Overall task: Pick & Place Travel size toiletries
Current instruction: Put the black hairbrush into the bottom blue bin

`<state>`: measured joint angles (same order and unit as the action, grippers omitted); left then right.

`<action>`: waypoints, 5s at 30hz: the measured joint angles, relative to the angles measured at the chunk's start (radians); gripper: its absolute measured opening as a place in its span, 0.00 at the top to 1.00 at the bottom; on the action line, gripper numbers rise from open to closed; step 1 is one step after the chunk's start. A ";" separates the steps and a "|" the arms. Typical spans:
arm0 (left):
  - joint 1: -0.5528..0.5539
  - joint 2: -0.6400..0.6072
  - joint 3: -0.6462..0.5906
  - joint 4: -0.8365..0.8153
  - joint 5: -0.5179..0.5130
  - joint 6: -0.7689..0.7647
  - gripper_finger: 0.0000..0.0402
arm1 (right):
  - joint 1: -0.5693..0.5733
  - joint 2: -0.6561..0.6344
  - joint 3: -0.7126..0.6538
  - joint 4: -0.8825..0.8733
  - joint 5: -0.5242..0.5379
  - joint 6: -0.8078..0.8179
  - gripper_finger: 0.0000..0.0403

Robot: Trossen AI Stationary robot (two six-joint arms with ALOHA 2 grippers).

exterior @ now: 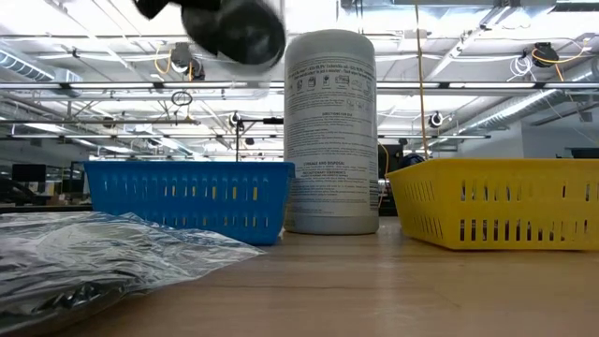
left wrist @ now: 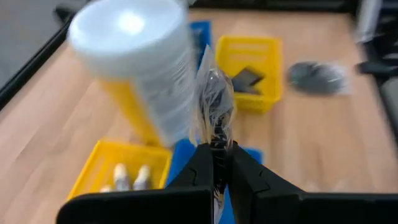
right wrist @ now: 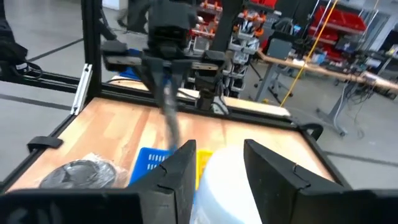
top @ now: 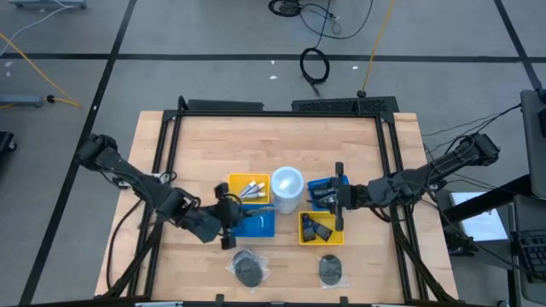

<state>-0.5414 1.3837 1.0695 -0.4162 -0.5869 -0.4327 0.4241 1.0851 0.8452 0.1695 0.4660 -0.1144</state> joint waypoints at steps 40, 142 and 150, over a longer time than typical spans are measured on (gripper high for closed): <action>0.052 0.227 -0.001 -0.046 0.098 -0.259 0.67 | 0.209 0.000 -0.223 0.142 0.001 0.182 0.68; -0.137 0.448 -0.001 0.132 0.380 -0.749 0.88 | 0.212 0.000 -0.222 0.117 0.003 0.204 0.68; -0.137 0.448 -0.001 0.200 0.397 -0.739 0.69 | 0.212 0.000 -0.222 0.117 0.003 0.204 0.68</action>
<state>-0.6781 1.8313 1.0683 -0.2167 -0.1898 -1.1721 0.6365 1.0851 0.6228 0.2861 0.4690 0.0898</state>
